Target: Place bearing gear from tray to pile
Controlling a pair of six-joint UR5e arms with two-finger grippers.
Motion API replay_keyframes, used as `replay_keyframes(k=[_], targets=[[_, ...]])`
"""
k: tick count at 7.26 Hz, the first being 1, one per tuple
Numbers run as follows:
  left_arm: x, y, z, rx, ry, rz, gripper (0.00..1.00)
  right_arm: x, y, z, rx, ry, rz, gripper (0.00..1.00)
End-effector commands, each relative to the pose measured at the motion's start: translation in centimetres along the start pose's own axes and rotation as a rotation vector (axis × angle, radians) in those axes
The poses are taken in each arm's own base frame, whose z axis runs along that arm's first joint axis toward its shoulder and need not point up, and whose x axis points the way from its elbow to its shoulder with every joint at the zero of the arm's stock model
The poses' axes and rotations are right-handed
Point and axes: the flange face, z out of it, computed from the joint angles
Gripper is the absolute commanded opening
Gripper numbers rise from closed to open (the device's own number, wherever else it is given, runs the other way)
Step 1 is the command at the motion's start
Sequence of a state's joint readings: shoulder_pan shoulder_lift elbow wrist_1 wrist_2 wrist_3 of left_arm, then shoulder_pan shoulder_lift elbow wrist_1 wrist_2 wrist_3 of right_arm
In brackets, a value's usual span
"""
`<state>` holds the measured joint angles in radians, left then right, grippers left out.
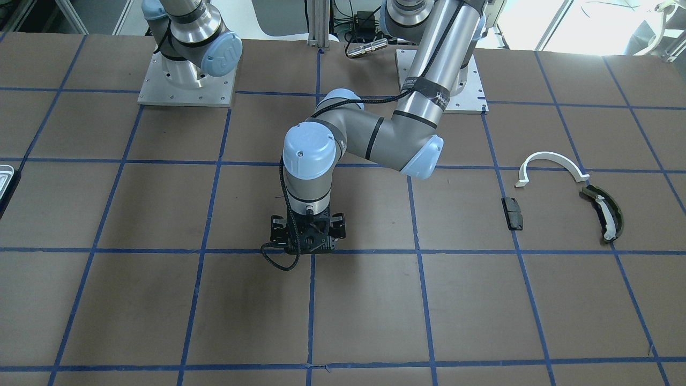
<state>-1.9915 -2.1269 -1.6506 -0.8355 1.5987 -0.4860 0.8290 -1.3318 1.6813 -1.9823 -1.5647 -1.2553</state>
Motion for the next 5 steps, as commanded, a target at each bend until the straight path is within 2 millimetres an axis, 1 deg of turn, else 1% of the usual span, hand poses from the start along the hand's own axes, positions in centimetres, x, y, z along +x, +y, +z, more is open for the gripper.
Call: replay_keyframes(k=[1,2,3,4,5], targets=[[-0.2,1.3,2.7,-0.039,-0.027,0.004,1.00,7.2,4.6,6.4,0.007,0.024,-0.213,0.93],[0.2,2.1,2.7,-0.046,-0.030,0.007,1.00,9.4,7.5,10.2,0.036,-0.032,-0.208,0.93],[0.5,3.4,2.0,-0.043,-0.025,0.022,0.95,11.0,8.4,12.3,0.053,-0.030,-0.234,0.93],[0.1,4.3,3.9,-0.074,-0.046,0.017,0.79,12.4,8.2,12.6,0.067,-0.008,-0.265,0.92],[0.1,4.3,4.1,-0.046,-0.029,0.024,0.70,13.1,8.5,15.0,0.067,-0.037,-0.273,0.90]])
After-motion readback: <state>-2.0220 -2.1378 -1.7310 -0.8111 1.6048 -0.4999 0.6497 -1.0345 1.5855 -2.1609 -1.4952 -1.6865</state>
